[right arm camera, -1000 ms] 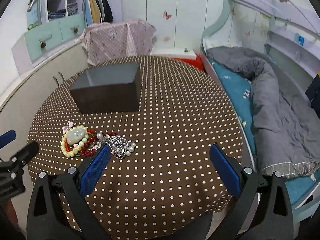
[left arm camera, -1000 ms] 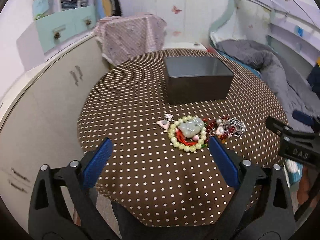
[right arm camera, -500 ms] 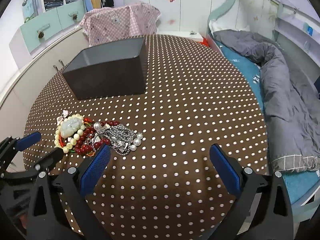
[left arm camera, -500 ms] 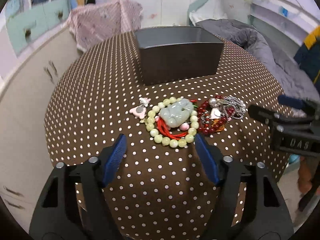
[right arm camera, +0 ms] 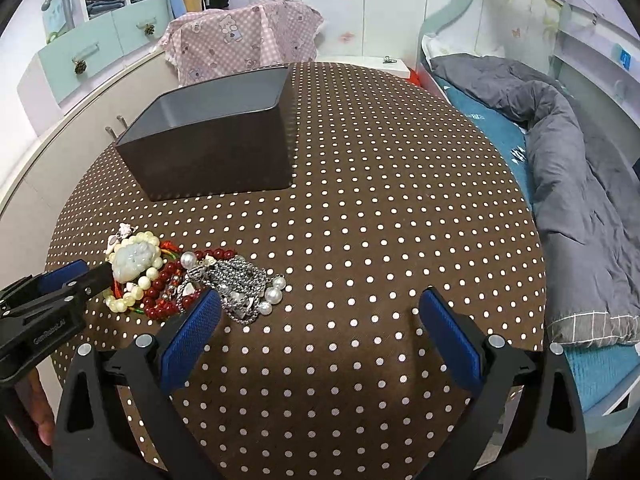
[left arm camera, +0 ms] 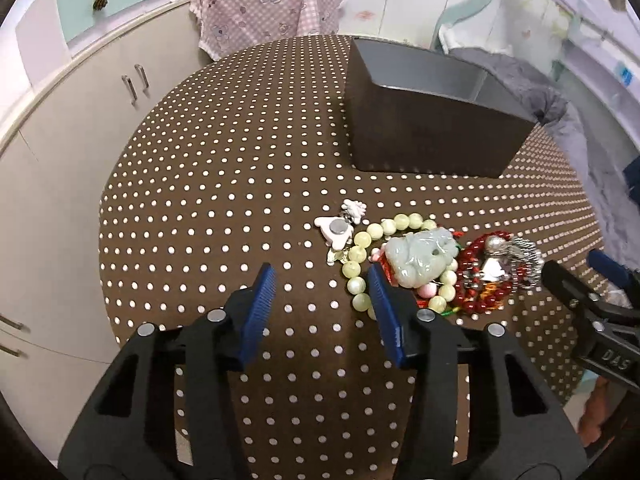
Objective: Organize jewelry
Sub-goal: 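Move both tools down toward the jewelry pile beside the grey box, then close the left tool on the cream bead bracelet and lift it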
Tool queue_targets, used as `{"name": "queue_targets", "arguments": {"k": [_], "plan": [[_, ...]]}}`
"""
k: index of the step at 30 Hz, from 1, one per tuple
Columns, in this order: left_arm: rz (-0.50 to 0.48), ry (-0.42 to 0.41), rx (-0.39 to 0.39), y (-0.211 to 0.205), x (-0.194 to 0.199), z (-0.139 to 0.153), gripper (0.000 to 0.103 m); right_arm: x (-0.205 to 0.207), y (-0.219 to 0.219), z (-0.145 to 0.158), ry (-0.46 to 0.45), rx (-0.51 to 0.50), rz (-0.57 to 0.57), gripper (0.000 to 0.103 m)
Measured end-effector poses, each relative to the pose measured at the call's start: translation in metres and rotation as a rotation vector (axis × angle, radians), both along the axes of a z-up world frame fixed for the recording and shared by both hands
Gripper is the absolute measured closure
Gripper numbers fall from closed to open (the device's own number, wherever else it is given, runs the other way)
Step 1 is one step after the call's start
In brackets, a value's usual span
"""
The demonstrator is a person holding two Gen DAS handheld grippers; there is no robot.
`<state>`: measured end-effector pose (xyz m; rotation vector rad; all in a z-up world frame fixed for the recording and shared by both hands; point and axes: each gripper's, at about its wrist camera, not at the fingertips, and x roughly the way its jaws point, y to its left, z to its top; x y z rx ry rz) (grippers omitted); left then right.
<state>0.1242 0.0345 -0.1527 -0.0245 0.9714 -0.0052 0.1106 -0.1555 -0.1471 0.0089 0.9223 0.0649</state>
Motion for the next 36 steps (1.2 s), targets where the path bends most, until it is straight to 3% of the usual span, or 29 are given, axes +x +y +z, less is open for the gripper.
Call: {"name": "queue_targets", "arguments": {"k": [4,5,6,7,9,12,23,36], "plan": [[0.009,-0.005,0.097,-0.012,0.008,-0.001,0.056,0.000,0.002,0.000,-0.006,-0.011,-0.001,0.008],[0.003,-0.006,0.107,-0.013,0.008,-0.001,0.060,0.001,0.002,0.001,-0.008,-0.012,0.001,0.008],[-0.041,-0.009,0.070,-0.014,0.011,0.000,0.081,0.001,0.003,0.001,-0.010,-0.012,0.003,0.008],[-0.072,-0.008,0.041,-0.017,0.011,0.000,0.089,0.001,0.003,0.001,-0.012,-0.011,0.004,0.008],[-0.106,-0.017,0.077,-0.021,0.010,0.000,0.092,0.001,0.003,0.003,-0.016,-0.008,0.009,0.008],[-0.120,-0.020,0.072,-0.020,0.009,0.001,0.094,0.002,0.001,0.005,-0.022,-0.011,0.011,0.008],[-0.151,-0.098,-0.096,0.002,-0.003,0.038,0.094,0.006,0.013,0.018,-0.058,0.000,0.051,0.008],[-0.137,-0.244,-0.149,0.023,-0.021,0.081,0.094,0.008,0.058,0.032,-0.105,0.026,0.205,0.008]]}}
